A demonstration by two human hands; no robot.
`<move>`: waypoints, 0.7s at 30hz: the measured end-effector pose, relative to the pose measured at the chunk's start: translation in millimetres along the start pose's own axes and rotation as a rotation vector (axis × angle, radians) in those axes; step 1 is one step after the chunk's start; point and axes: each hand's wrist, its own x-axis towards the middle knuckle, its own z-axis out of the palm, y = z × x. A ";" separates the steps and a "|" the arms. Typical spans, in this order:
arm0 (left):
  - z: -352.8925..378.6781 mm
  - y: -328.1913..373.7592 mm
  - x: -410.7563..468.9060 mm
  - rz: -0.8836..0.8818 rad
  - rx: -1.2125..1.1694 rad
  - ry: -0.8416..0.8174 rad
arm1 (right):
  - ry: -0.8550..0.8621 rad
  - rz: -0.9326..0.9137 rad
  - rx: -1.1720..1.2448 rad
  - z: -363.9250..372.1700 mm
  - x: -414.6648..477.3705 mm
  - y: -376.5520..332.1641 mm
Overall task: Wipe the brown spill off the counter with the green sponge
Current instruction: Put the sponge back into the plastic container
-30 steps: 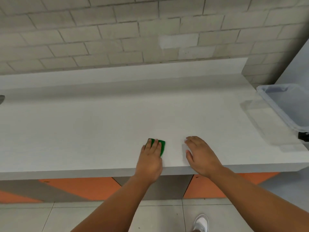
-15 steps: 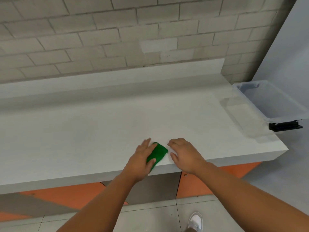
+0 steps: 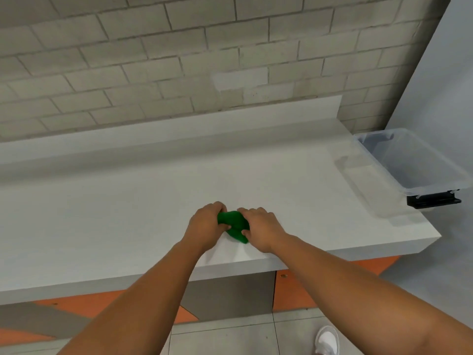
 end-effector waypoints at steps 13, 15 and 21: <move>-25.1 282.0 162.7 0.327 -0.758 -0.480 | 0.208 0.281 0.262 -284.4 -54.8 174.8; -2.9 325.8 188.0 0.299 -0.869 -0.578 | 0.199 0.353 0.318 -309.1 -71.4 208.4; 78.0 410.3 232.8 0.386 -0.108 -0.482 | -0.066 0.682 0.213 -297.6 -63.3 298.7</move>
